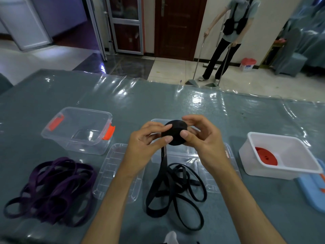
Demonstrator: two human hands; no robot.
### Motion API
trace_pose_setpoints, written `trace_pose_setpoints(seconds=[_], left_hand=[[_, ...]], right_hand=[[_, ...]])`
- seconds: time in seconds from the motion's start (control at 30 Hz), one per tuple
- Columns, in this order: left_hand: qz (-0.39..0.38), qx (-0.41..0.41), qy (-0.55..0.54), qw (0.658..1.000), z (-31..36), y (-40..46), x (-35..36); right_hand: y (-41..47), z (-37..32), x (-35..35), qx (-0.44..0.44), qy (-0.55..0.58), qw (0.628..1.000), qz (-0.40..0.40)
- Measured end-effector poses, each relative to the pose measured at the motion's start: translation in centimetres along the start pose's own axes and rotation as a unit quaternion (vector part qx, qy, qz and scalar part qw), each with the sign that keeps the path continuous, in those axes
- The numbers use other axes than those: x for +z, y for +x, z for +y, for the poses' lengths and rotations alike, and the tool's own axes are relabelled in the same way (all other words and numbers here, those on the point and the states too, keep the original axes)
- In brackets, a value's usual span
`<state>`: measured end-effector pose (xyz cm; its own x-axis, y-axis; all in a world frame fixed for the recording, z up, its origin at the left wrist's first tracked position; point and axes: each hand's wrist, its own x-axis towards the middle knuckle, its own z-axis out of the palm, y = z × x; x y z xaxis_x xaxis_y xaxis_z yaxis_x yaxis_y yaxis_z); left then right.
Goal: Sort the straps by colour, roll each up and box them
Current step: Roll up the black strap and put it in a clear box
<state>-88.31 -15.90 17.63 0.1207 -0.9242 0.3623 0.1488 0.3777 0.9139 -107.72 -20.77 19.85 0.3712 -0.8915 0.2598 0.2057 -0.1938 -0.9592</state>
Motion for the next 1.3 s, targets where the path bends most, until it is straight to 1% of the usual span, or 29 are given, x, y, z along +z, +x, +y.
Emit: trace_pose_setpoints(seconds=[0.1,0.17,0.23,0.3,0.4,0.47,0.53,0.6,0.67,0.77,0.83,0.93,1.03,1.13,1.2,1.3], left_hand=[[-0.019,0.013,0.039,0.999,0.5,0.2,0.2],[0.011,0.004,0.04,0.999,0.7,0.0,1.0],[0.047,0.006,0.019,0.999,0.6,-0.3,1.5],[0.033,0.022,0.008,0.999,0.7,-0.4,1.6],[-0.006,0.04,0.033,0.999,1.2,-0.2,1.5],[0.008,0.052,0.061,0.997,1.6,0.0,1.7],[0.036,0.064,0.096,0.993,1.7,0.1,2.0],[0.059,0.067,0.105,0.99,1.8,0.0,2.0],[0.045,0.068,0.082,0.993,1.8,-0.3,2.0],[-0.013,0.053,0.067,0.996,2.0,-0.7,2.0],[-0.014,0.059,0.093,0.994,1.9,-0.7,2.0],[0.011,0.047,0.123,0.991,1.9,-0.8,2.0],[0.012,0.037,0.1,0.994,1.5,-1.1,2.4],[0.001,0.028,0.05,0.998,1.4,-0.8,2.4],[0.018,0.028,0.04,0.999,1.4,-0.6,2.4],[0.056,0.04,0.023,0.997,1.1,-0.6,2.5]], right_hand=[[-0.4,0.0,-0.1,0.009,-0.025,1.0,0.015],[-0.3,-0.5,-0.6,0.013,-0.051,0.998,0.029],[-0.1,-1.0,-0.9,0.001,-0.052,0.998,0.028],[-0.1,-1.1,-0.9,-0.027,-0.039,0.998,0.034],[-0.5,-0.8,-0.6,-0.044,0.015,0.998,0.049],[-0.7,-0.6,-0.6,-0.035,0.021,0.998,0.047],[-0.8,-0.6,-0.9,-0.023,-0.007,0.999,0.041],[-0.7,-1.0,-1.0,-0.019,-0.017,0.999,0.035],[-0.8,-1.4,-0.8,-0.032,-0.018,0.998,0.046],[-1.0,-0.9,-0.6,-0.044,0.007,0.997,0.065],[-1.3,-0.7,-0.5,-0.039,0.021,0.997,0.059],[-1.3,-1.2,-1.1,-0.023,-0.004,0.999,0.048],[-1.2,-1.4,-1.2,-0.03,-0.022,0.998,0.053],[-1.4,-0.9,-0.5,-0.028,0.032,0.996,0.074],[-1.4,-0.9,-0.5,-0.013,0.04,0.997,0.072],[-1.2,-0.9,-1.1,-0.007,0.009,0.999,0.051]])
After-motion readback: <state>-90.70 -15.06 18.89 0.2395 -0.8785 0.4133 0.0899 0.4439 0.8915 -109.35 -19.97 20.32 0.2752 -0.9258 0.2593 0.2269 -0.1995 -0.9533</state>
